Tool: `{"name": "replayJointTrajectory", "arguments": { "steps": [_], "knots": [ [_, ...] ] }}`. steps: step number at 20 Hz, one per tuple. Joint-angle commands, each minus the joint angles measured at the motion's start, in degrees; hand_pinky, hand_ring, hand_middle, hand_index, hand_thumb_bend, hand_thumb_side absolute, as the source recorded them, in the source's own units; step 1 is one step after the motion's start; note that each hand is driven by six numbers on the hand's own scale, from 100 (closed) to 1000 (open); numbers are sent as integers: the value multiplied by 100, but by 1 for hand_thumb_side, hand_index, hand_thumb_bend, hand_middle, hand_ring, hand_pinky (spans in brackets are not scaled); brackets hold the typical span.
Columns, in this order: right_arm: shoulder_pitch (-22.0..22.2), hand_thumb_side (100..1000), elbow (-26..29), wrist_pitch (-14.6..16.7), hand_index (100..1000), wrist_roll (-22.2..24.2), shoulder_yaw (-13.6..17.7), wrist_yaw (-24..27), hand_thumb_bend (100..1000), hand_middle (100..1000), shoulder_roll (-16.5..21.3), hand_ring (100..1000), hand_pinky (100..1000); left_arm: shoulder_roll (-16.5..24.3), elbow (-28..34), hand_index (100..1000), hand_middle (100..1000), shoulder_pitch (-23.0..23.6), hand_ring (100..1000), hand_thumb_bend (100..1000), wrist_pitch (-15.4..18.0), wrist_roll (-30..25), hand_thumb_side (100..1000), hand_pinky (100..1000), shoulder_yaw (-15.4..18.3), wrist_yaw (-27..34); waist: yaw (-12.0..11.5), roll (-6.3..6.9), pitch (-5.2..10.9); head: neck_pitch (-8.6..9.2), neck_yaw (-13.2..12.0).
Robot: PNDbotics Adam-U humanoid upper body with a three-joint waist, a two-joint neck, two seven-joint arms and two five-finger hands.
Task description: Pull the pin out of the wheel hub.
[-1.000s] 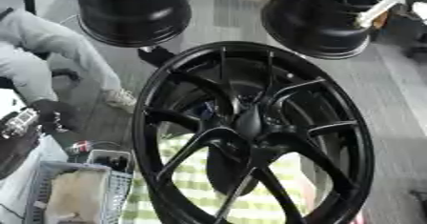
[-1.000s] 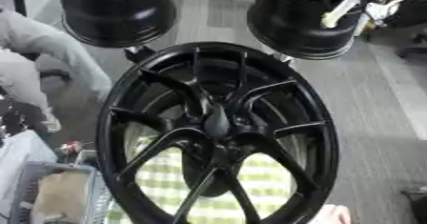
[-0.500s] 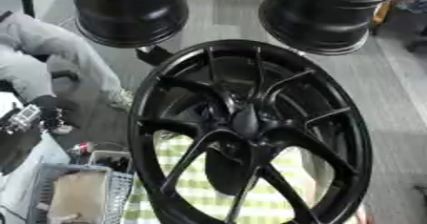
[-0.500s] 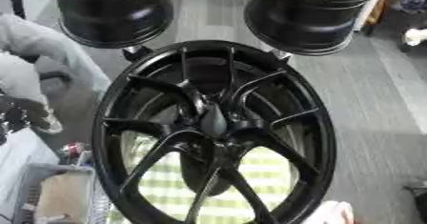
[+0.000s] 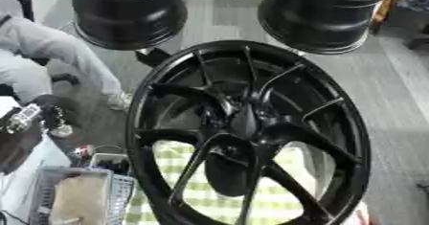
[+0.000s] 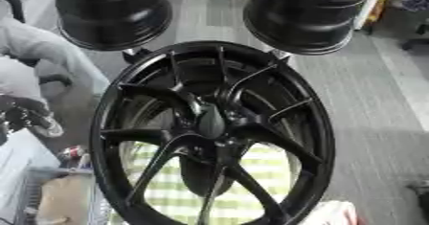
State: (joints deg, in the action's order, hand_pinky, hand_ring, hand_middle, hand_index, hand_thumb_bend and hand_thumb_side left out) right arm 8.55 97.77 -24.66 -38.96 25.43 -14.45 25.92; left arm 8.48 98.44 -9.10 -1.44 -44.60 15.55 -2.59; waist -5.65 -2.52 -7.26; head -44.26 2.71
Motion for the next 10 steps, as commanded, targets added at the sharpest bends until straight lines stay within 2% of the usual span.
{"name": "replayJointTrajectory", "arguments": {
  "steps": [1, 5, 10],
  "knots": [
    [-51, 533, 162, -592, 961, -1037, 4, 17, 100, 822, 22, 721, 651, 46, 80, 734, 616, -36, 599, 100, -15, 11, 924, 741, 34, 40, -5, 22, 63, 15, 9],
    [-87, 534, 358, -630, 959, -1212, -141, -48, 100, 815, -100, 712, 644, 41, 81, 734, 616, -41, 600, 100, -12, 12, 923, 741, 31, 52, -23, 35, 64, 15, 16],
    [-107, 505, 648, -557, 952, -1170, -312, -161, 100, 793, -261, 691, 628, 32, 79, 734, 616, -40, 600, 100, -17, 2, 926, 741, 21, 46, -32, 32, 55, 15, 18]
  ]
}}
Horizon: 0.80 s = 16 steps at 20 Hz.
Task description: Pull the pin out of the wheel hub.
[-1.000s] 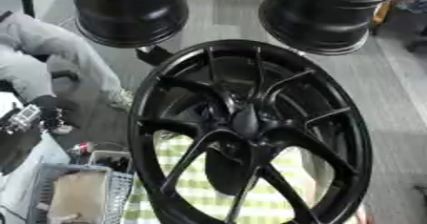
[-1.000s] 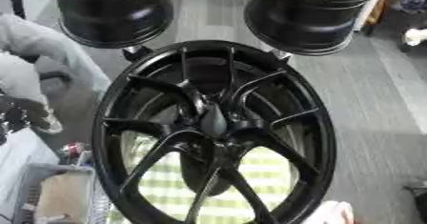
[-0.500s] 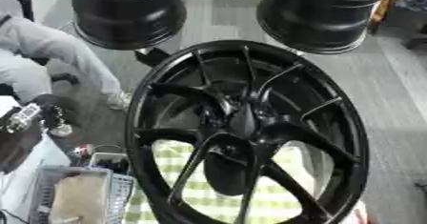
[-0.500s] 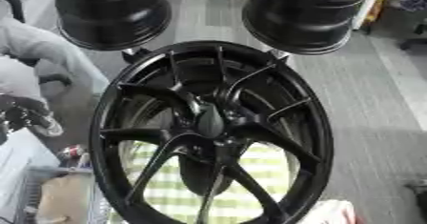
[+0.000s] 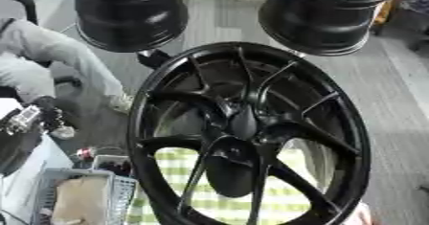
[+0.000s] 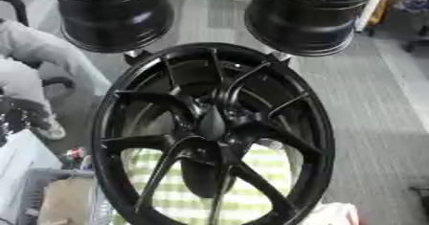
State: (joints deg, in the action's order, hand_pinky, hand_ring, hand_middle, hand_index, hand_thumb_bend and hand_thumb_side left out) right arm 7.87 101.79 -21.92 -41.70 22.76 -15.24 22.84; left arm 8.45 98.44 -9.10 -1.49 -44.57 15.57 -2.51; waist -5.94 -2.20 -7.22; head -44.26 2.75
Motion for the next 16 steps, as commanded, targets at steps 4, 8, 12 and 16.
{"name": "replayJointTrajectory", "arguments": {
  "steps": [4, 8, 12, 16],
  "knots": [
    [-66, 465, 525, -551, 946, -802, -297, -67, 100, 767, -143, 670, 611, 22, 78, 734, 616, -45, 600, 100, -11, -15, 925, 741, 7, 42, -16, 16, 45, 15, 20],
    [-114, 480, 727, -105, 934, -719, -614, 39, 100, 727, -378, 645, 594, 10, 69, 734, 616, -44, 601, 100, 3, -20, 923, 741, 2, 53, -35, 47, 44, 15, 34],
    [-161, 498, 754, 392, 925, -627, -1062, 257, 100, 696, -642, 625, 581, -7, 63, 733, 616, -51, 601, 100, 12, -38, 926, 740, -17, 56, -44, 58, 21, 15, 63],
    [-257, 522, 596, 843, 917, -537, -1425, 481, 100, 679, -907, 617, 575, -13, 62, 733, 616, -55, 603, 100, 21, -57, 926, 741, -31, 58, -53, 70, 0, 15, 80]
  ]
}}
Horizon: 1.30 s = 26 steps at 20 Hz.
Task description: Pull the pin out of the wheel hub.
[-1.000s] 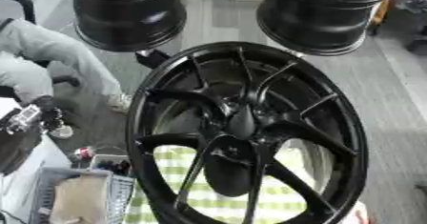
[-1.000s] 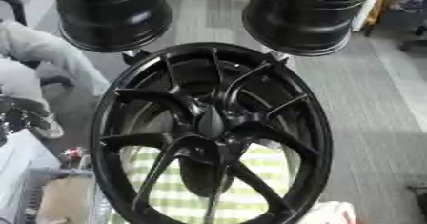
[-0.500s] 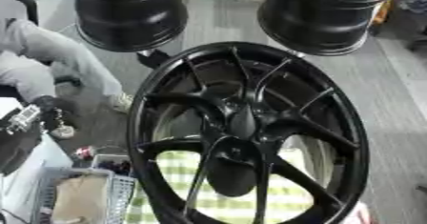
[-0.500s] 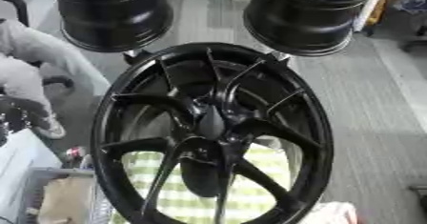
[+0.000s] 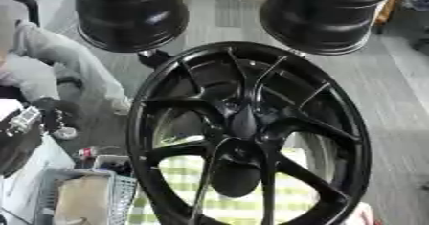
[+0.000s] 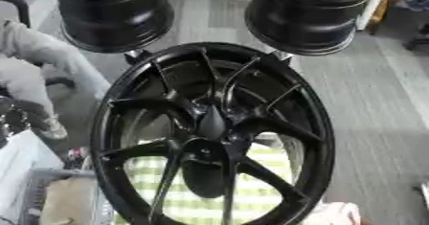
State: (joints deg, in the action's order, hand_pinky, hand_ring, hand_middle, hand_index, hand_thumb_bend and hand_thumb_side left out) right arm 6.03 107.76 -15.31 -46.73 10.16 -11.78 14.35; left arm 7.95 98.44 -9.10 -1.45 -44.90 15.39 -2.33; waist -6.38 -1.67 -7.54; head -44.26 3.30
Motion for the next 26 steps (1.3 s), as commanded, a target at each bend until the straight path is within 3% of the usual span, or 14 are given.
{"name": "replayJointTrajectory", "arguments": {
  "steps": [1, 5, 11, 26],
  "knots": [
    [-114, 525, -55, 291, 913, -36, -227, 197, 100, 673, -113, 612, 572, 39, 61, 733, 617, -55, 603, 100, 21, -25, 927, 741, -12, 44, -8, 20, 26, 15, 25],
    [-252, 537, -270, 631, 910, 6, -438, 377, 100, 667, -237, 610, 571, 33, 44, 733, 617, -42, 603, 100, 24, -38, 932, 740, -21, 28, -7, 19, 10, 15, 30],
    [-409, 551, -513, 902, 897, 80, -629, 500, 100, 655, -343, 604, 568, 22, 43, 730, 617, -42, 607, 100, 33, -67, 931, 741, -37, 36, -3, 30, 11, 15, 26],
    [-474, 569, -684, 984, 887, 166, -731, 535, 100, 645, -373, 600, 566, 5, 28, 729, 618, -27, 609, 100, 45, -109, 934, 742, -51, 26, 5, 45, 17, 15, 34]
  ]
}}
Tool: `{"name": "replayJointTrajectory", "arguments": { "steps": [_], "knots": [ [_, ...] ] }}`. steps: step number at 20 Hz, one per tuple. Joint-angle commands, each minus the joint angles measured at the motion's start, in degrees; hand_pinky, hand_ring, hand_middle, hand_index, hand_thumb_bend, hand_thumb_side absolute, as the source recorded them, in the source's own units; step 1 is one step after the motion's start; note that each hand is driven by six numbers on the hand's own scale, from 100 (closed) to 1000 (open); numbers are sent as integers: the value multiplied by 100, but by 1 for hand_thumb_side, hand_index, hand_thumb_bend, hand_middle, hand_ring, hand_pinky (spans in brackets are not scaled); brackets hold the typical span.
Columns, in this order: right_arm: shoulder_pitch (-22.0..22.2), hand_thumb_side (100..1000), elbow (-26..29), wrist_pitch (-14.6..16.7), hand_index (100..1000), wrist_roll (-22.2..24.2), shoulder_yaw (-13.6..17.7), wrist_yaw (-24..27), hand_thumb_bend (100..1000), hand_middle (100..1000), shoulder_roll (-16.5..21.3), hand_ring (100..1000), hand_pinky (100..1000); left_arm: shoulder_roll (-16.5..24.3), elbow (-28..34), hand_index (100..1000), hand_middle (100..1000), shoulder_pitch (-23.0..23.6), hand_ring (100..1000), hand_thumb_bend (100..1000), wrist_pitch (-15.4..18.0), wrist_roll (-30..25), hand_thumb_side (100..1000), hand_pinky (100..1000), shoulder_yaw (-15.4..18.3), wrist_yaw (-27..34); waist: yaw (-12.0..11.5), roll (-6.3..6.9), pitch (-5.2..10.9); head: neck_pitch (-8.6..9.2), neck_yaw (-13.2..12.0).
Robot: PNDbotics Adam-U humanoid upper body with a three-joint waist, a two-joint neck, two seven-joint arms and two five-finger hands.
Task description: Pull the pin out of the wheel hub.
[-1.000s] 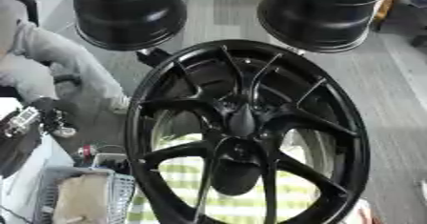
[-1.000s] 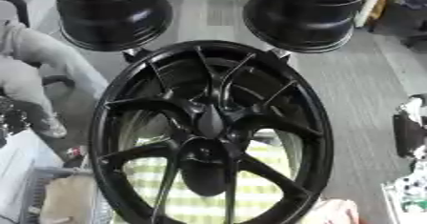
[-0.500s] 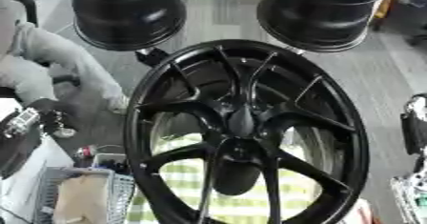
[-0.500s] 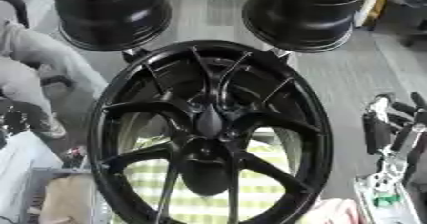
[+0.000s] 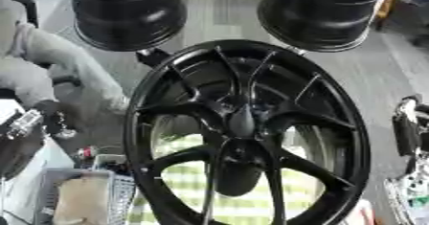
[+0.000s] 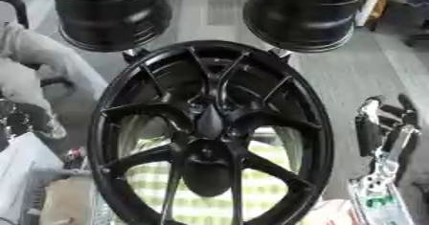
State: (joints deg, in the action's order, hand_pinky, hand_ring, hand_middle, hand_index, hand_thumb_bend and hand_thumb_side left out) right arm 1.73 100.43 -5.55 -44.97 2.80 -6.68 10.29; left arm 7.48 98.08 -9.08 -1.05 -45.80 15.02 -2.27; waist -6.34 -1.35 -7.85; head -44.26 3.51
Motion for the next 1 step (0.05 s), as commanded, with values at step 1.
{"name": "replayJointTrajectory", "arguments": {
  "steps": [1],
  "knots": [
    [-42, 570, 48, 9, 887, -14, 7, 23, 100, 645, 31, 600, 566, 53, 65, 728, 618, -29, 609, 100, 6, -18, 933, 743, -13, 21, 1, 11, 49, 15, 17]
  ]
}}
